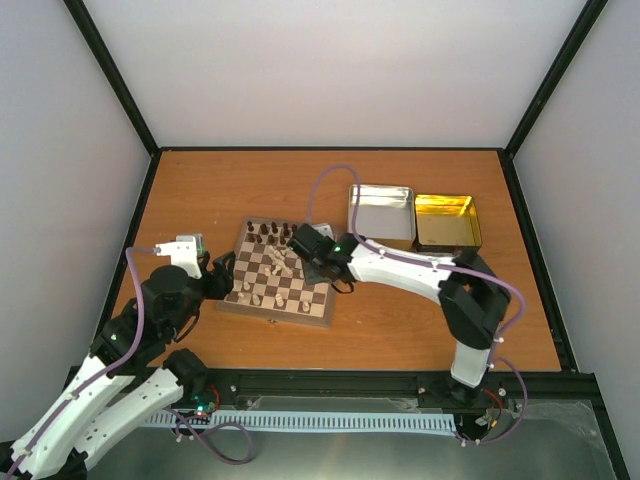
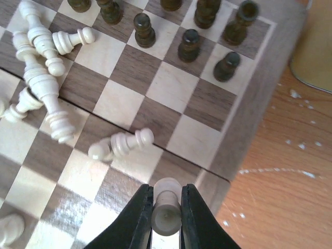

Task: Set up the chess pieces on the board
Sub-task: Pick up the chess piece from the chessboard, then place the chess piece on the chessboard.

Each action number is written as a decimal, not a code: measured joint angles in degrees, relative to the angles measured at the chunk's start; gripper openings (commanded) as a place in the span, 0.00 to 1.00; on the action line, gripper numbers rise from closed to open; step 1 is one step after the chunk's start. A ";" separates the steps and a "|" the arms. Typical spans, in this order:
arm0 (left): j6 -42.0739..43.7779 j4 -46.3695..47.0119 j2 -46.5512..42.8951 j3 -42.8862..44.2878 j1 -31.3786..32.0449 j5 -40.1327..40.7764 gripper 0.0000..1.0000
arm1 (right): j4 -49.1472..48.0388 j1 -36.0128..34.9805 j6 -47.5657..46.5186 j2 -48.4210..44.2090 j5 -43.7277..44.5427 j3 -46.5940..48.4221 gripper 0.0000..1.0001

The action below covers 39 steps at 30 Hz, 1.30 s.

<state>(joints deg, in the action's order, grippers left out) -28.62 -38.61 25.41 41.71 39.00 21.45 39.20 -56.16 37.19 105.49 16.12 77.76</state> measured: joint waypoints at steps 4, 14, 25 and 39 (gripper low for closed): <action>0.00 -0.02 0.13 0.00 0.00 0.02 0.63 | -0.61 -0.11 0.20 -6.75 -0.46 -4.57 0.09; 0.00 -0.02 -0.42 0.00 0.00 0.13 0.63 | -1.88 -5.64 1.11 -10.51 -3.10 -11.82 0.09; -0.07 -0.02 -0.57 0.00 0.00 0.44 0.63 | -5.03 -7.98 2.71 -10.16 -6.73 -13.29 0.10; -0.07 -0.02 -0.57 0.00 0.00 0.46 0.63 | -5.97 -8.00 3.82 -8.83 -8.55 -15.91 0.14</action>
<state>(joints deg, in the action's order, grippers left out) -28.69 -38.63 24.84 41.71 39.00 21.91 33.23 -64.16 41.01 96.66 7.57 61.84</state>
